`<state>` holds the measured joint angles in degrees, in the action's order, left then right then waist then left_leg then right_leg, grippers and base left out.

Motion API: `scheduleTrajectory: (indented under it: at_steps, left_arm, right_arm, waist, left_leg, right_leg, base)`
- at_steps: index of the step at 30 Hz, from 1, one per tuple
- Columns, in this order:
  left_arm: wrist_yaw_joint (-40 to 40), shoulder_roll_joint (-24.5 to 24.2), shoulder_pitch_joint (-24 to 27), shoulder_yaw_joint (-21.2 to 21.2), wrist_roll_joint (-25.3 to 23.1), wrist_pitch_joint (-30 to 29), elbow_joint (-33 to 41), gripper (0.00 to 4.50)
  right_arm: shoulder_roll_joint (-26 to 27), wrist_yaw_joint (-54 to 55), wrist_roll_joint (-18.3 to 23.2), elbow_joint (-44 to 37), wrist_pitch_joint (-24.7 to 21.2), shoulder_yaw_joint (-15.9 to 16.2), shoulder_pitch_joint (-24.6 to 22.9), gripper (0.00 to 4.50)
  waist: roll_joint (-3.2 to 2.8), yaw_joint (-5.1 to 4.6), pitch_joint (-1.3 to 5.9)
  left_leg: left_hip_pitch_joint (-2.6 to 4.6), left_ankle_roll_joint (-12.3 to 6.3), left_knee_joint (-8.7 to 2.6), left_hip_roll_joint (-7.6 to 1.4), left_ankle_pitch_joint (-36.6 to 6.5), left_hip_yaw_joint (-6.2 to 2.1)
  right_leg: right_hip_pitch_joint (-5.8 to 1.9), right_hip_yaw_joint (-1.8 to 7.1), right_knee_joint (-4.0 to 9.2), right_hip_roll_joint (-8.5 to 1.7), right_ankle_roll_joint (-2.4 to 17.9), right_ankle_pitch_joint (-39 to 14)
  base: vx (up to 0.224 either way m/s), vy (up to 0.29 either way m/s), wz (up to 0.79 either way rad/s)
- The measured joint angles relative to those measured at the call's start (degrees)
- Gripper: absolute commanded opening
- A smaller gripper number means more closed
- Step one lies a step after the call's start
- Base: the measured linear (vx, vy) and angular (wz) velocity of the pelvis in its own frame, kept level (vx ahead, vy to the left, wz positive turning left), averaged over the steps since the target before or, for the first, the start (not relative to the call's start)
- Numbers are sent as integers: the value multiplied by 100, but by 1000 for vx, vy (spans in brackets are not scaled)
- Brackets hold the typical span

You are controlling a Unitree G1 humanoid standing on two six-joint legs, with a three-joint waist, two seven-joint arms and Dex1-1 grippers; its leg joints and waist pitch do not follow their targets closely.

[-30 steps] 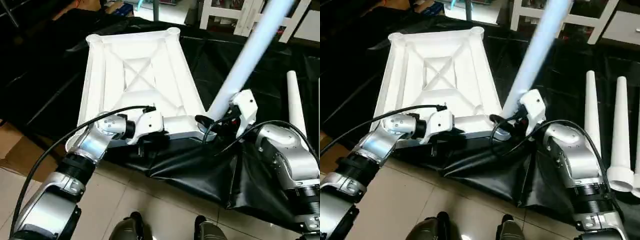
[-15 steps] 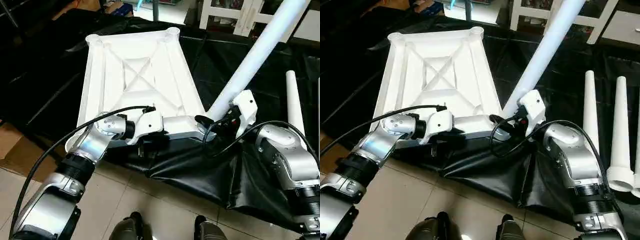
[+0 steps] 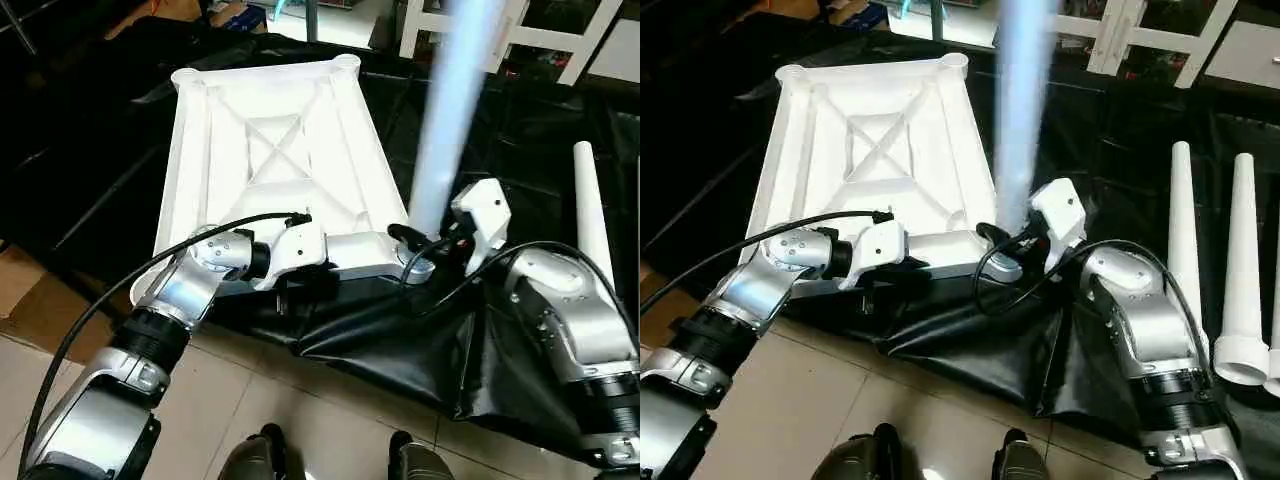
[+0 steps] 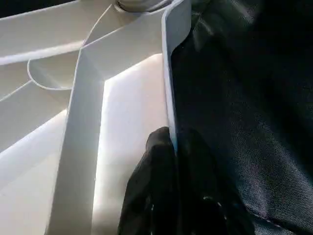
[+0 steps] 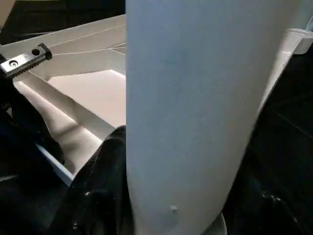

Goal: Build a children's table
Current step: Insert table leg to table base

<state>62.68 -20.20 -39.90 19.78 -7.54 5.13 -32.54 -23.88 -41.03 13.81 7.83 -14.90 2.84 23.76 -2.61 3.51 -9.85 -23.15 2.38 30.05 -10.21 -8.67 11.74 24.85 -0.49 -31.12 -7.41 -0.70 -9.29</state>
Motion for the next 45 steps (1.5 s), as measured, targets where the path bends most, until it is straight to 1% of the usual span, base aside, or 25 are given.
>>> scheduleTrajectory:
  at_steps: [3,7,10,13,18,22,24,26,29,30,31,32,34,35,38,39,41,42,43,45]
  left_arm:
    - [-1,0,16,1,-1,-15,31,0]
    - [-8,-2,48,3,-5,-31,88,0]
    - [-39,-7,91,5,-15,-28,133,0]
    - [-42,-15,126,6,-16,-40,200,0]
    - [-73,-21,209,4,-29,-66,323,0]
    - [-107,-41,290,-19,-31,-66,409,0]
    - [-134,-42,304,-22,-46,-39,416,0]
    - [-174,-37,318,-22,-74,-21,439,0]
    - [-333,-12,361,-33,-119,82,483,0]
    - [-359,0,369,-34,-121,108,485,0]
    - [-366,9,370,-40,-117,112,510,50]
    - [-400,12,386,-75,-116,112,529,50]
    - [-489,29,438,-137,-92,139,539,75]
    - [-547,49,474,-191,-59,139,567,75]
    - [-604,176,597,-339,205,37,696,103]
    - [-601,201,622,-380,298,-14,723,103]
    - [-568,254,647,-453,505,-166,775,125]
    - [-540,262,661,-483,581,-230,808,125]
    - [-516,260,663,-499,630,-262,819,131]
    - [-426,254,681,-506,702,-291,892,149]
  right_arm:
    - [3,1,1,0,20,0,-12,198]
    - [26,84,17,-119,42,-25,-135,194]
    - [85,137,85,-208,35,-119,-242,193]
    - [287,243,394,-265,-62,-413,-377,193]
    - [552,421,1044,-291,-213,-938,-570,193]
    - [536,360,1207,-293,-273,-1134,-666,193]
    - [540,326,1324,-293,-357,-1167,-671,193]
    - [590,307,1688,-302,-670,-1335,-651,193]
    - [581,322,2330,-338,-1273,-1655,-543,193]
    - [563,321,2457,-355,-1382,-1710,-522,193]
    - [556,322,2556,-369,-1489,-1751,-499,193]
    - [549,323,2715,-376,-1659,-1809,-457,193]
    - [504,342,2870,-376,-1846,-1873,-408,193]
    - [484,362,2959,-376,-1950,-1930,-371,193]
    - [393,383,3225,-464,-2188,-2069,-283,193]
    - [372,404,3314,-500,-2255,-2109,-239,193]
    - [353,508,3518,-534,-2390,-2245,-86,193]
    - [349,572,3615,-537,-2451,-2310,-15,193]
    - [344,600,3672,-539,-2491,-2367,34,193]
    - [325,618,3776,-550,-2546,-2433,59,193]
  waist:
    - [0,0,1]
    - [2,2,3]
    - [1,3,4]
    - [-1,3,6]
    - [-10,4,11]
    - [-20,-10,18]
    - [-22,-10,19]
    - [-20,-9,17]
    - [-18,-9,15]
    - [-17,-8,15]
    - [-17,-10,15]
    - [-15,-16,13]
    - [-5,-20,7]
    - [4,-20,2]
    - [16,-20,-6]
    - [22,-22,-10]
    - [23,-21,-10]
    - [23,-20,-10]
    - [23,-20,-10]
    - [25,-19,-11]
  left_leg:
    - [0,-1,4,0,1,1]
    - [1,-1,5,0,1,3]
    - [1,-1,5,0,1,3]
    - [1,-2,5,0,1,5]
    - [1,-2,6,1,1,7]
    - [3,-2,5,2,1,9]
    - [4,-2,5,1,1,9]
    - [3,-2,5,1,1,10]
    - [3,-2,5,8,1,13]
    - [3,-2,5,9,1,14]
    - [3,-2,5,10,1,15]
    - [2,-2,5,11,1,15]
    - [0,-2,5,11,1,14]
    - [-1,-2,5,10,1,14]
    - [-20,-1,5,10,1,15]
    - [-24,0,5,9,2,16]
    - [-35,-6,6,5,27,17]
    - [-38,-25,5,-2,91,19]
    - [-38,-18,5,-12,166,20]
    - [-42,-14,13,-17,182,21]
  right_leg:
    - [-2,0,0,0,0,0]
    - [-4,2,-1,0,0,0]
    - [-6,3,-2,0,0,0]
    - [-10,8,-3,0,0,0]
    - [-9,8,-3,0,-1,0]
    - [-3,8,-3,0,-1,0]
    - [-2,7,-3,0,-1,0]
    - [-2,9,-3,0,-3,-1]
    - [-2,14,-2,-1,-5,-2]
    - [-1,16,-1,-1,-6,-3]
    - [2,17,-1,-1,-7,-3]
    - [8,17,-1,-1,-7,-4]
    - [14,15,0,-2,-8,-4]
    - [17,15,1,-1,-9,-5]
    - [30,15,8,-1,-9,-4]
    - [35,16,7,-1,-8,-4]
    - [48,11,4,1,0,7]
    - [53,7,-6,4,5,30]
    - [54,1,-14,5,2,82]
    - [55,-5,-12,5,-5,108]
  base:
    - [0,0,0]
    - [0,0,0]
    - [0,0,0]
    - [0,0,0]
    - [0,0,0]
    - [0,0,0]
    - [0,0,0]
    - [0,0,0]
    - [0,0,0]
    - [0,0,0]
    - [0,0,0]
    - [0,0,0]
    - [0,0,0]
    - [0,0,0]
    - [0,0,0]
    - [0,0,0]
    - [0,0,0]
    - [0,0,0]
    - [0,0,0]
    - [29,0,0]
